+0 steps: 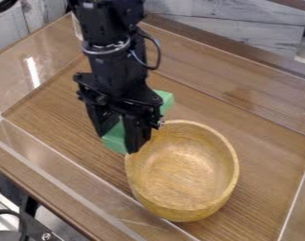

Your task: Remove the green block from inside the brown bowl and put it on the table

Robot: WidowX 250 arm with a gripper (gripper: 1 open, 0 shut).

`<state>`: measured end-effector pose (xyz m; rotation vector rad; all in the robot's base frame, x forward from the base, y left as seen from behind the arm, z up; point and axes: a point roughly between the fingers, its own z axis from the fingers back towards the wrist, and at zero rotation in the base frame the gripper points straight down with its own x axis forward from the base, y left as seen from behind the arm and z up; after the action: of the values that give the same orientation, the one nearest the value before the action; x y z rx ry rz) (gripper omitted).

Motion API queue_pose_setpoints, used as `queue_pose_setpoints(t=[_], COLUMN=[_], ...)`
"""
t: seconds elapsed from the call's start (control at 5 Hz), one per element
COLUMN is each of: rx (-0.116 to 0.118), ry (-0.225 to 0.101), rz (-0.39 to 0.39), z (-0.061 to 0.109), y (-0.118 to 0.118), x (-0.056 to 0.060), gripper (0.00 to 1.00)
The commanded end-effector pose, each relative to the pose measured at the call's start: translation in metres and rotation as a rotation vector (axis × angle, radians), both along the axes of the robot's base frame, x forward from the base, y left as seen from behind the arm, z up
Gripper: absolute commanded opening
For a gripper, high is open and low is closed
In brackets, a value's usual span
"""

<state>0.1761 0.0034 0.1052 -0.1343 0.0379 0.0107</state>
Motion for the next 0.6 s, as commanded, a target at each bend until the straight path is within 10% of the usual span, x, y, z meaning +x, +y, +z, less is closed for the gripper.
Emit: queue_pose_setpoints(t=[0.0, 0.4], rx=[0.004, 0.007], ry=[-0.032, -0.034], rz=[0.001, 0.003], z=[0.005, 0.001], y=[0.007, 0.017], x=[0.006, 0.005], gripper=[0.00, 0.00])
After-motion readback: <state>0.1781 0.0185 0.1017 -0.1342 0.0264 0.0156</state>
